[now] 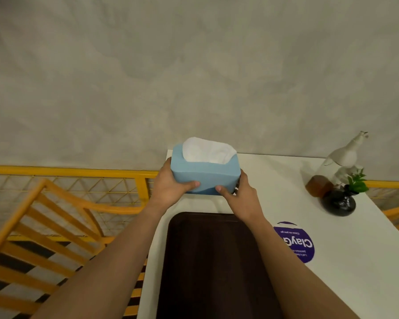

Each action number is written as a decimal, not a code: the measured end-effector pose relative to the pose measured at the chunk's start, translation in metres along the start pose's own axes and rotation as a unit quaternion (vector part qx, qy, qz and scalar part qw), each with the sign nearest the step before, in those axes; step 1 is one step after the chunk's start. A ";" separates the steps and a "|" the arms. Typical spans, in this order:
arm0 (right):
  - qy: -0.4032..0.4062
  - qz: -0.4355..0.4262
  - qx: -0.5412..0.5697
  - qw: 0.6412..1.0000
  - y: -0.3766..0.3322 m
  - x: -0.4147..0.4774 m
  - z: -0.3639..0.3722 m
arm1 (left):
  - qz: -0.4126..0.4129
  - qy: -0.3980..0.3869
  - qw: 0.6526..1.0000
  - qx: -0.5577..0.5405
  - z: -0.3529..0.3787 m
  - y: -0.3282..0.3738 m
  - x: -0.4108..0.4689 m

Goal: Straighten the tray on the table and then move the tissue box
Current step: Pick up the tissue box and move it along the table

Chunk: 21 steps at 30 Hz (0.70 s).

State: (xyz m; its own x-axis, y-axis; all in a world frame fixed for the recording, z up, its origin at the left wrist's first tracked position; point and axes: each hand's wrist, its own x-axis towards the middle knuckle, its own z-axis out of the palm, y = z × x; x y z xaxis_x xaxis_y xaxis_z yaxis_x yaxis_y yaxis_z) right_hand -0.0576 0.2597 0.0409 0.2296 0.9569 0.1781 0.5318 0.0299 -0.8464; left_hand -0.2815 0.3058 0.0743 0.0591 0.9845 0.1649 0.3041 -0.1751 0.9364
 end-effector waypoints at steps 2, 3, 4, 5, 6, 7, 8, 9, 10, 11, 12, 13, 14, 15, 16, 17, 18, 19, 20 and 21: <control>-0.004 -0.003 -0.001 1.000 -0.003 0.006 0.009 | 0.000 0.005 1.000 -0.002 -0.008 -0.007 0.005; -0.004 -0.002 -0.001 1.000 -0.004 0.008 0.013 | -0.003 0.005 1.000 -0.005 -0.011 -0.010 0.008; -0.004 -0.003 0.000 1.000 -0.005 0.011 0.016 | -0.007 0.006 1.000 -0.009 -0.013 -0.014 0.011; -0.004 -0.005 -0.001 1.000 -0.005 0.014 0.019 | -0.009 0.007 1.000 -0.012 -0.014 -0.017 0.015; -0.005 -0.008 -0.001 1.000 -0.005 0.017 0.021 | -0.010 0.009 1.000 -0.011 -0.014 -0.019 0.018; -0.004 -0.010 -0.002 1.000 -0.004 0.021 0.023 | -0.009 0.009 1.000 -0.008 -0.014 -0.022 0.023; -0.003 -0.010 -0.003 1.000 -0.004 0.024 0.025 | -0.011 0.006 1.000 -0.007 -0.014 -0.024 0.027; -0.003 -0.008 -0.005 1.000 -0.002 0.029 0.027 | -0.014 0.004 1.000 -0.007 -0.013 -0.026 0.032; -0.004 -0.005 -0.005 1.000 -0.001 0.033 0.029 | -0.017 0.002 1.000 -0.007 -0.013 -0.028 0.037; -0.005 -0.003 -0.006 1.000 0.001 0.039 0.031 | -0.019 0.001 1.000 -0.005 -0.011 -0.030 0.042; -0.005 -0.004 -0.007 1.000 0.002 0.044 0.032 | -0.019 0.001 1.000 -0.002 -0.010 -0.032 0.047; -0.005 -0.003 -0.006 1.000 0.005 0.050 0.033 | -0.017 0.000 1.000 0.000 -0.009 -0.034 0.052; -0.007 -0.003 -0.003 1.000 0.008 0.056 0.035 | -0.013 0.000 1.000 0.000 -0.008 -0.036 0.057; -0.011 -0.002 -0.003 1.000 0.011 0.063 0.038 | -0.010 0.000 1.000 -0.001 -0.006 -0.039 0.063; -0.014 -0.002 -0.003 1.000 0.013 0.069 0.040 | -0.009 0.001 1.000 -0.003 -0.005 -0.041 0.069; -0.014 -0.003 -0.005 1.000 0.017 0.076 0.042 | -0.009 0.002 1.000 -0.005 -0.003 -0.045 0.074; -0.014 -0.003 -0.005 1.000 0.020 0.082 0.044 | -0.009 0.003 1.000 -0.007 -0.001 -0.048 0.080; -0.016 -0.002 -0.004 1.000 0.024 0.088 0.046 | -0.010 0.002 1.000 -0.009 0.001 -0.052 0.086; -0.017 -0.002 -0.003 1.000 0.026 0.094 0.048 | -0.011 -0.002 1.000 -0.013 0.003 -0.055 0.091; -0.017 -0.001 -0.002 1.000 0.029 0.100 0.050 | -0.009 -0.005 1.000 -0.015 0.005 -0.058 0.097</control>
State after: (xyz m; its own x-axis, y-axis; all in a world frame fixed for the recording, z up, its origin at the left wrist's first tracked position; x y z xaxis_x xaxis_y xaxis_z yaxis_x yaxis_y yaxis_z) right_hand -0.0602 0.3704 0.0089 0.2001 0.9663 0.1620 0.5355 0.0307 -0.8440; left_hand -0.2890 0.4118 0.0347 0.0638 0.9875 0.1439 0.2772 -0.1561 0.9481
